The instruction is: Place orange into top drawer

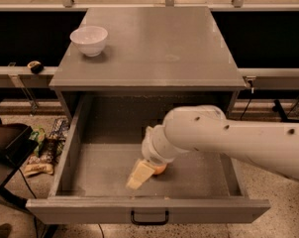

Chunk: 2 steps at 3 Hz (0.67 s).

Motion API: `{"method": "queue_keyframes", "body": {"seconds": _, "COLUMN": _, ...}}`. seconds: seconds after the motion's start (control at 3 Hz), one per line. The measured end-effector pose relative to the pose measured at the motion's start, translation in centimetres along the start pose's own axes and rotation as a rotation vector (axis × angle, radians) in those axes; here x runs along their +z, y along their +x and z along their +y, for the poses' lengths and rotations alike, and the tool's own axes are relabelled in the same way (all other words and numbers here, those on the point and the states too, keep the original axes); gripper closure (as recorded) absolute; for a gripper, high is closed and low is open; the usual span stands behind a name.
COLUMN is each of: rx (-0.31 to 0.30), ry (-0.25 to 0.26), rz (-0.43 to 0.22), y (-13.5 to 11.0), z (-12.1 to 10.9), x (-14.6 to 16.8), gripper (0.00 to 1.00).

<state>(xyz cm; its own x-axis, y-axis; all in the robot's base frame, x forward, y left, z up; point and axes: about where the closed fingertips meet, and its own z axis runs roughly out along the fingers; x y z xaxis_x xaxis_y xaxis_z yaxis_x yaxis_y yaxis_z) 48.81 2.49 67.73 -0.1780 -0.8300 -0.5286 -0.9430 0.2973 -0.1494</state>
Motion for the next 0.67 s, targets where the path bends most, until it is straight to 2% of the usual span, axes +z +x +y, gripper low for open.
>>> {"method": "queue_keyframes", "body": {"seconds": 0.33, "rx": -0.096, "ry": 0.019, "rz": 0.028, "y": -5.6, "z": 2.4, "x": -5.9, "gripper": 0.00}}
{"method": "queue_keyframes", "body": {"seconds": 0.67, "rx": -0.138, "ry": 0.091, "rz": 0.037, "y": -10.8, "z": 1.9, "x": -12.8, "gripper": 0.00}}
